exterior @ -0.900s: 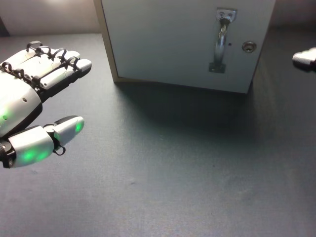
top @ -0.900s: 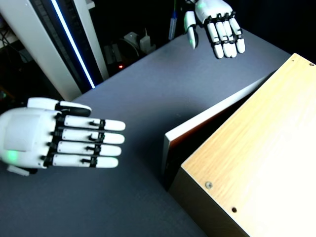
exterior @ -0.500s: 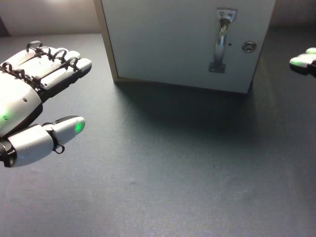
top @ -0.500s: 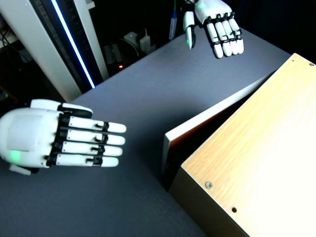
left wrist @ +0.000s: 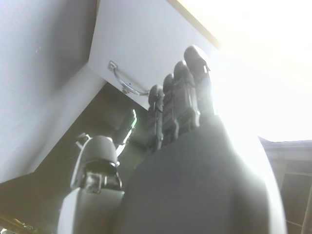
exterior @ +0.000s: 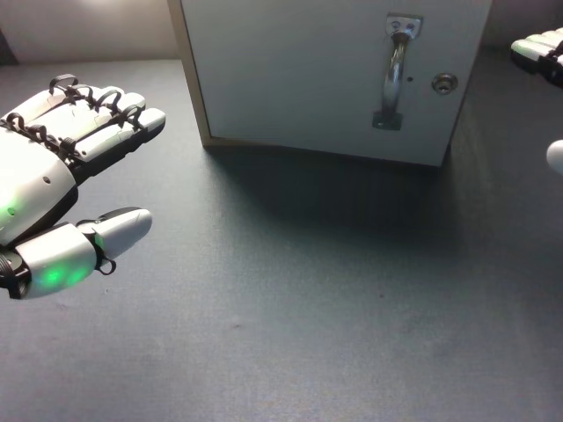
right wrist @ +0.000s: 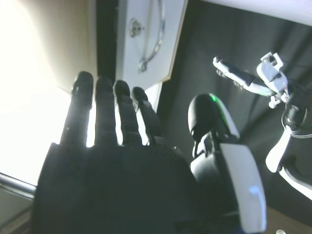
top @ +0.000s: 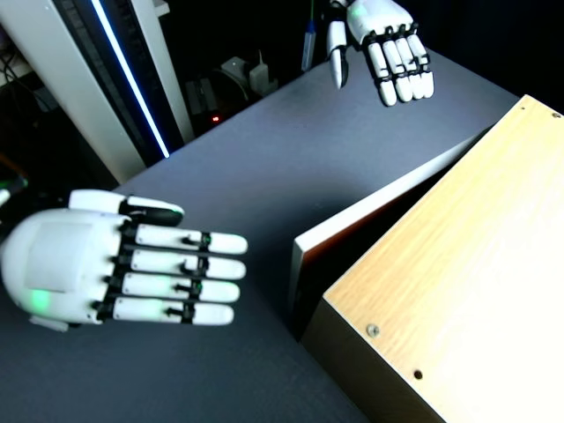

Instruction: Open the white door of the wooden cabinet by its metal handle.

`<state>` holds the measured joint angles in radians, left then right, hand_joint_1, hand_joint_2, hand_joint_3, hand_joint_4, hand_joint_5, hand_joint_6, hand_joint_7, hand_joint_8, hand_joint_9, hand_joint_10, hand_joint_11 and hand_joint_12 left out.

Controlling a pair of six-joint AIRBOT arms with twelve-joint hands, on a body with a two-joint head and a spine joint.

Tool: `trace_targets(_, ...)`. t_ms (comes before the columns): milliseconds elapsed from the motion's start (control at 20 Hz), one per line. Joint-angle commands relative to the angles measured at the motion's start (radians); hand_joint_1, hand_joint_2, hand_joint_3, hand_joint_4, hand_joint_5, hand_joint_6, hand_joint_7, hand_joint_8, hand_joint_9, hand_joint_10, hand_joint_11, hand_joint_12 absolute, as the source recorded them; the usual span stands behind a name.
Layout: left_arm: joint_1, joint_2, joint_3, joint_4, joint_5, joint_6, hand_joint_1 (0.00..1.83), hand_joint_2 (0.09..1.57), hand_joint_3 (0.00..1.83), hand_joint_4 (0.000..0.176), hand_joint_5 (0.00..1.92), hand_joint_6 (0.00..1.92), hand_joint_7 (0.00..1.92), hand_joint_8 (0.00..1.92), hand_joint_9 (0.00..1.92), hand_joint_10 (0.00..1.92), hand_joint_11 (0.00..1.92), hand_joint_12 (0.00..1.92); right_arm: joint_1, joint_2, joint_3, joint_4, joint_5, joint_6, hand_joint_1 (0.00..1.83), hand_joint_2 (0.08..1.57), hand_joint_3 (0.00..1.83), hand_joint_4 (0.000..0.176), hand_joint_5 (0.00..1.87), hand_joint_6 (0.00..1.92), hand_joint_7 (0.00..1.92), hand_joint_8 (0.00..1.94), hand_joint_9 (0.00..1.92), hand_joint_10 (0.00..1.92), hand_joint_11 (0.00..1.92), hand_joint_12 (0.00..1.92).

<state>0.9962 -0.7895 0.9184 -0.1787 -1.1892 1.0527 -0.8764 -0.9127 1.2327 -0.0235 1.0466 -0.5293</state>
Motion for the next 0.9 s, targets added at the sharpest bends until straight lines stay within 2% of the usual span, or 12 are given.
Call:
trace_targets(0,-0.006,0.0,0.005,-0.002,-0.115,-0.002,0.0,1.45,0.0,0.0,0.18,0.0,0.14,0.0,0.14,0.01,0.03,0.44,0.019,-0.005,0.015,0.03,0.082,0.0,0.08,1.48,0.0,0.0,0.0,0.0,0.0,0.0,0.0,0.0,0.0,0.0)
trace_targets(350,-0.006,-0.007,0.012,0.003,-0.108,-0.009,0.0,1.46,0.0,0.0,0.14,0.0,0.11,0.0,0.12,0.01,0.0,0.42,0.081,-0.055,0.076,0.02,0.002,0.0,0.0,1.4,0.0,0.0,0.0,0.0,0.0,0.0,0.0,0.0,0.0,0.0)
trace_targets(450,-0.006,-0.009,0.014,0.003,-0.102,-0.013,0.0,1.46,0.0,0.0,0.14,0.0,0.11,0.0,0.12,0.0,0.01,0.36,0.096,-0.065,0.087,0.014,-0.016,0.0,0.0,1.4,0.0,0.0,0.0,0.0,0.0,0.0,0.0,0.0,0.0,0.0)
trace_targets(850,-0.006,-0.012,0.015,0.005,-0.103,-0.019,0.0,1.47,0.0,0.0,0.15,0.0,0.11,0.0,0.12,0.0,0.02,0.36,0.15,-0.091,0.112,-0.019,-0.061,0.0,0.0,1.42,0.0,0.0,0.0,0.0,0.0,0.0,0.0,0.0,0.0,0.0)
